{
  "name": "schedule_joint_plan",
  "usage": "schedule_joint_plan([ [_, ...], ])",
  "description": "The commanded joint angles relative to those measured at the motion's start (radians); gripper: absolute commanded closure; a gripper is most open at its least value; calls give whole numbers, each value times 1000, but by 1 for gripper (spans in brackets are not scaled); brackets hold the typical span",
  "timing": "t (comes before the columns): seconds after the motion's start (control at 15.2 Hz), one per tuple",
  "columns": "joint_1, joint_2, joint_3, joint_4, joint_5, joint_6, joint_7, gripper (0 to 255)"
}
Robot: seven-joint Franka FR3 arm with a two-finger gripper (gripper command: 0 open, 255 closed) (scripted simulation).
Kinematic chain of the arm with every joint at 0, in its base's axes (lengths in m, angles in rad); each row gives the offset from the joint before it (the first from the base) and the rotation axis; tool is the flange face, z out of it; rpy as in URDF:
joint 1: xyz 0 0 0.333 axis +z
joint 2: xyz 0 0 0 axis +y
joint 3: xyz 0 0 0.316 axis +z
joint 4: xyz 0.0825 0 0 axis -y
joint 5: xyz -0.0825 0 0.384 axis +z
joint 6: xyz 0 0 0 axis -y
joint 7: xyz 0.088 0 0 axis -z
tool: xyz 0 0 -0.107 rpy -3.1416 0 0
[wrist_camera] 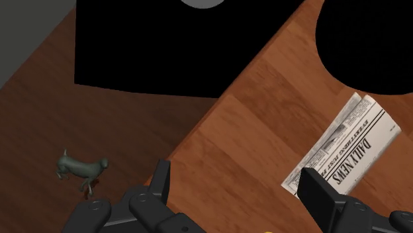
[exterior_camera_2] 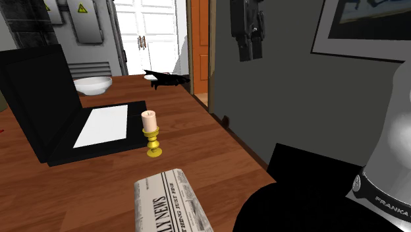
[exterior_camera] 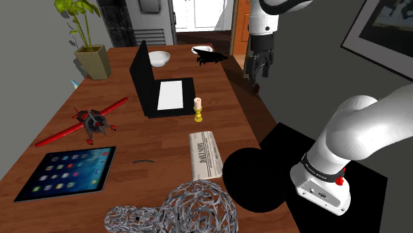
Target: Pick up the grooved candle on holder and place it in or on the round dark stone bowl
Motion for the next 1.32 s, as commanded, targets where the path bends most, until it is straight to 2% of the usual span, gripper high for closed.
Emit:
schedule_joint_plan([
  [0.0,11,61,13,10,12,59,7,0],
  [0.66,61,407,75,167,47,278,42,0],
  [1.25,102,731,118,413,36,383,81,0],
])
